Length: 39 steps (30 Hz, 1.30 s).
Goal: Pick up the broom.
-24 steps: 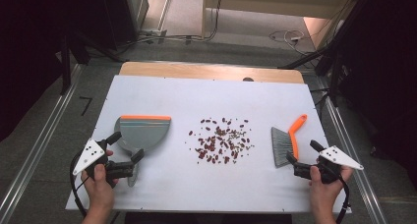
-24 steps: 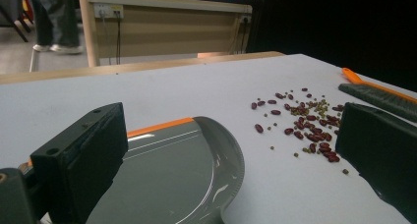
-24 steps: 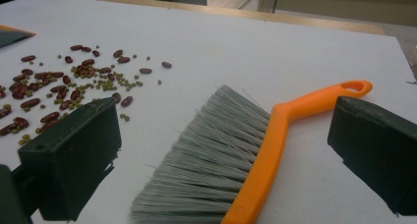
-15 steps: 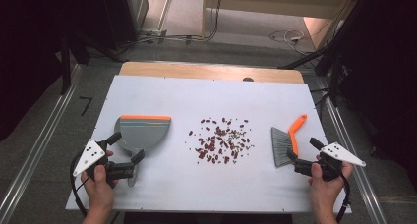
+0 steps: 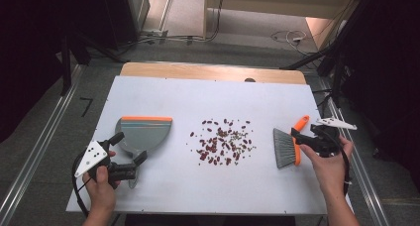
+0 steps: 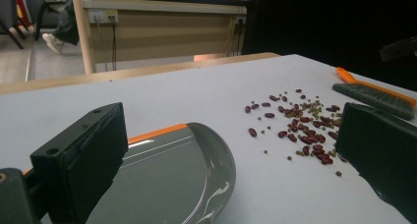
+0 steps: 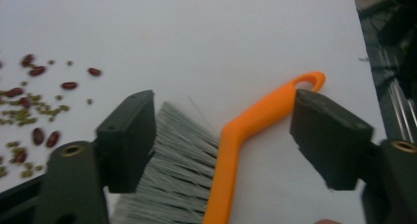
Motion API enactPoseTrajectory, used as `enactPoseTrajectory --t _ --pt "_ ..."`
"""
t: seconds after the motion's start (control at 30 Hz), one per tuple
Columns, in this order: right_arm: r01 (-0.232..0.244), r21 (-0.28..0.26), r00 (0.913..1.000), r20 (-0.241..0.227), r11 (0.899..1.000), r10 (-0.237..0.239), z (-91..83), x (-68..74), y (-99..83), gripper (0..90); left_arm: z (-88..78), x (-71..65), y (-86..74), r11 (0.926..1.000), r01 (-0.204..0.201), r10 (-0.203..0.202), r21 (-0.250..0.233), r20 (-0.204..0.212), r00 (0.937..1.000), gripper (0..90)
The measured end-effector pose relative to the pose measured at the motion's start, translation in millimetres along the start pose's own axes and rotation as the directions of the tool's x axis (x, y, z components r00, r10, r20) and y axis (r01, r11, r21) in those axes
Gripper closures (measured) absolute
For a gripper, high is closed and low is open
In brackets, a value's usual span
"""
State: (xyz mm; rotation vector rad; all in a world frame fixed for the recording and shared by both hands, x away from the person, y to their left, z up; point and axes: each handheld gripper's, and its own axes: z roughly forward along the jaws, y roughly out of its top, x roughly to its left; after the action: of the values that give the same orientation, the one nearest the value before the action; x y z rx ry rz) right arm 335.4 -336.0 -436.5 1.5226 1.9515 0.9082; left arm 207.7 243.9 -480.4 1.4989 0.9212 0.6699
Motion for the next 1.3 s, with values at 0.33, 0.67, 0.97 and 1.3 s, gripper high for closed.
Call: enactPoseTrajectory --t 0.33,0.67,0.97,1.3 --pt "-0.088 0.223 0.9960 0.005 0.971 0.089 24.9 -9.2 12.1 40.9 -4.0 3.7 -0.6 1.0000 0.006 -0.006 -0.003 -0.008 0.9999 0.0" --pt "-0.238 0.392 0.9709 0.073 0.889 0.228 59.8 -21.3 29.7 44.7 -0.6 1.1 -0.5 1.0000 -0.004 0.004 0.003 -0.005 1.0000 0.0" --pt "-0.351 0.435 0.9357 0.192 0.829 0.296 80.7 -23.4 42.5 45.5 -1.6 3.1 -1.5 1.0000 -0.005 0.005 0.005 -0.011 0.9999 0.0" --pt "-0.371 0.452 0.9242 0.265 0.811 0.275 93.5 -13.3 42.2 47.8 -2.4 4.9 -1.4 1.0000 -0.007 0.007 0.003 -0.013 0.9999 0.0"
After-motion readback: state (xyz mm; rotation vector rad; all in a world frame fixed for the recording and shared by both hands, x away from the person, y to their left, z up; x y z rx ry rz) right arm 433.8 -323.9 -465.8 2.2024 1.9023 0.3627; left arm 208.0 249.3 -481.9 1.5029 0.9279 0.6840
